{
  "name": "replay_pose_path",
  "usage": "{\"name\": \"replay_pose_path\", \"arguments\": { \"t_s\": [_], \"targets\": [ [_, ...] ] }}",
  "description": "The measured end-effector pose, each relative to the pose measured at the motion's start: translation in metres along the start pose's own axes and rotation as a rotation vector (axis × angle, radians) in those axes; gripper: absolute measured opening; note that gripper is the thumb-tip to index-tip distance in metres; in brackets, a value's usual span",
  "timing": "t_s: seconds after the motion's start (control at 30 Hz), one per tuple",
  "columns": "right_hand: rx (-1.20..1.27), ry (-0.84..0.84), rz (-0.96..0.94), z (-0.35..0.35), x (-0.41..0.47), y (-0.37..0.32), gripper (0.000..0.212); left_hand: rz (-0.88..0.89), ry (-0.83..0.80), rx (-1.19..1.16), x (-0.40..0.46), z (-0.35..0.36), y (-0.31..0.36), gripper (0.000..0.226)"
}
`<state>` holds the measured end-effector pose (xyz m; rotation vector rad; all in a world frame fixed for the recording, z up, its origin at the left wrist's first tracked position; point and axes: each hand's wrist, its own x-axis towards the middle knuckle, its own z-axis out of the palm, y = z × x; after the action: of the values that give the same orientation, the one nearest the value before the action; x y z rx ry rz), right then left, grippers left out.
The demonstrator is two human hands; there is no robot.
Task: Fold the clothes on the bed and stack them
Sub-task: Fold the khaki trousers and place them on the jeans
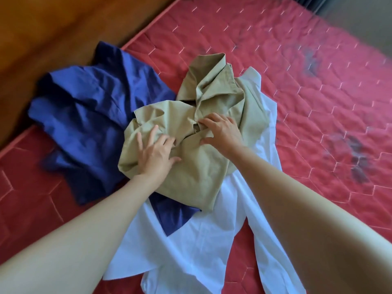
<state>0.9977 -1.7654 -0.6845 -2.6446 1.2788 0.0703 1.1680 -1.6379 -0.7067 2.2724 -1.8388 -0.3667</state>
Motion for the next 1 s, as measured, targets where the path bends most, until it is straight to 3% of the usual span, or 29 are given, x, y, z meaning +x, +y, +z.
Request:
{"name": "replay_pose_path", "arguments": {
  "t_s": [0.13, 0.27, 0.37, 0.53, 0.63, 0.73, 0.8, 0.9, 1.0],
  "targets": [
    [-0.074, 0.116, 0.038, 0.015, 0.000, -0.008, 0.024, -0.071, 0.163, -0.061, 0.004, 0.009, 0.006, 0.014],
    [-0.078, 0.202, 0.016, 0.002, -0.016, -0.012, 0.020, -0.032, 0.196, -0.017, 0.000, -0.001, 0.010, 0.012],
    [-0.009, 0.330, -0.017, -0.029, -0.050, -0.018, 0.019, 0.056, 0.307, -0.060, -0.024, -0.026, 0.021, 0.011],
    [0.015, 0.649, -0.140, -0.083, -0.155, -0.032, 0.014, 0.259, 0.566, -0.042, -0.107, -0.076, 0.054, 0.011],
    [-0.001, 0.675, -0.170, -0.089, -0.236, -0.042, 0.015, 0.321, 0.600, -0.004, -0.179, -0.088, 0.077, 0.017],
    [0.002, 0.603, -0.146, -0.063, -0.319, -0.051, 0.014, 0.349, 0.491, 0.020, -0.256, -0.074, 0.096, 0.020],
    [0.005, 0.474, -0.102, -0.033, -0.370, -0.056, 0.006, 0.321, 0.317, 0.045, -0.303, -0.051, 0.105, 0.005],
    [0.069, 0.298, -0.031, 0.010, -0.434, -0.067, 0.028, 0.240, 0.008, 0.062, -0.352, -0.020, 0.122, 0.031],
    [0.147, 0.268, 0.061, 0.024, -0.460, -0.070, 0.034, 0.239, -0.149, 0.036, -0.366, -0.008, 0.141, 0.051]
  ]
}}
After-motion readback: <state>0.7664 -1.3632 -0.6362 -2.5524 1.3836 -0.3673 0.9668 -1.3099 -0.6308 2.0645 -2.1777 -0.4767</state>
